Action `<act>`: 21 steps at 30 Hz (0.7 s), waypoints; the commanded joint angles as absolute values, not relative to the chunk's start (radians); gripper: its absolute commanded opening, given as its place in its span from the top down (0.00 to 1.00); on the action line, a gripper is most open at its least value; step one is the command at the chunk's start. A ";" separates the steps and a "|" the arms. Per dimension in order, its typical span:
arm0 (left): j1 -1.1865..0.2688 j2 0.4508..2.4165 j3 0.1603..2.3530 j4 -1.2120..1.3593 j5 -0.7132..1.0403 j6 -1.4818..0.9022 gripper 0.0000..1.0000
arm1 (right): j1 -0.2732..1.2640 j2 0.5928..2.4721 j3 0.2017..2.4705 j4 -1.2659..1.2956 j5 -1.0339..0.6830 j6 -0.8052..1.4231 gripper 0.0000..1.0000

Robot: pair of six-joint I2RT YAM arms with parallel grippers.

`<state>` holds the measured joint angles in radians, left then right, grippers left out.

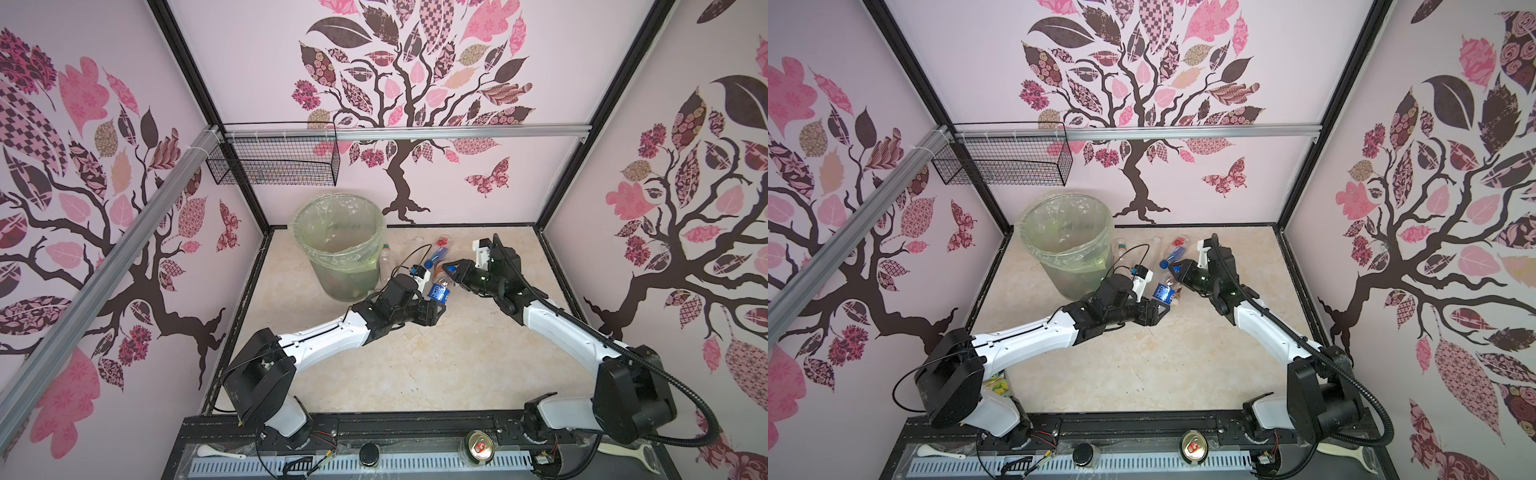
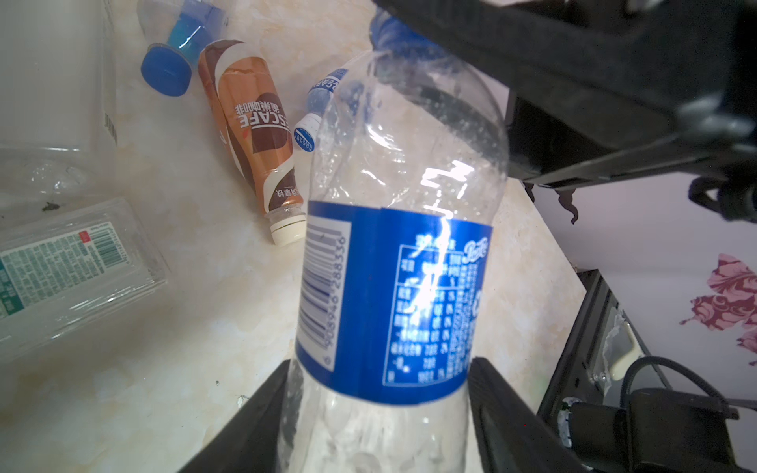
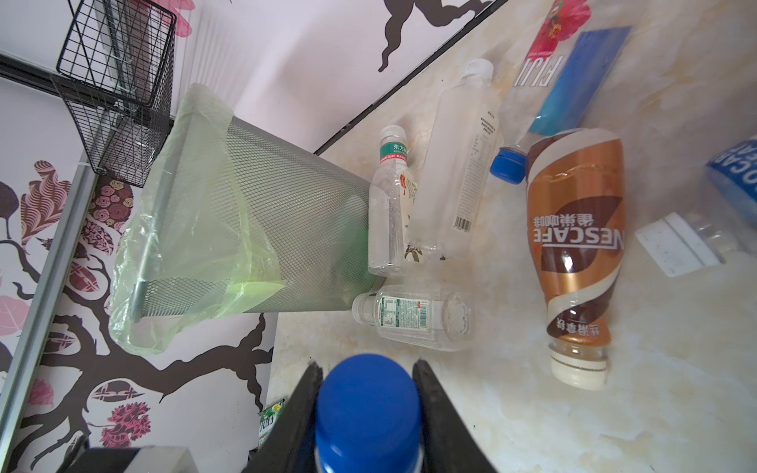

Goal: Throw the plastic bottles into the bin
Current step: 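Close right gripper on the blue cap of the Pepsi bottle, then raise the Pepsi bottle over the bin with right gripper while left gripper releases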

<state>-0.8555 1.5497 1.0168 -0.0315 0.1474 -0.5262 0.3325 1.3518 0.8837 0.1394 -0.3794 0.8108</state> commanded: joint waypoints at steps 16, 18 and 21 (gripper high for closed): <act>-0.842 1.406 1.021 -0.169 0.023 -0.514 0.02 | 0.337 1.292 0.968 0.105 -0.303 0.770 0.79; -0.838 1.375 1.033 -0.200 -0.003 -0.512 0.02 | 0.339 1.290 1.000 0.088 -0.290 0.757 0.79; -0.826 1.330 1.084 -0.311 -0.090 -0.505 0.02 | 0.342 1.296 1.074 0.054 -0.273 0.734 0.79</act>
<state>-0.8398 1.3735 1.0222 -0.2066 0.0017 -0.5224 0.3328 1.3418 0.9836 0.0765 -0.3016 0.7692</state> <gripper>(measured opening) 0.982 0.356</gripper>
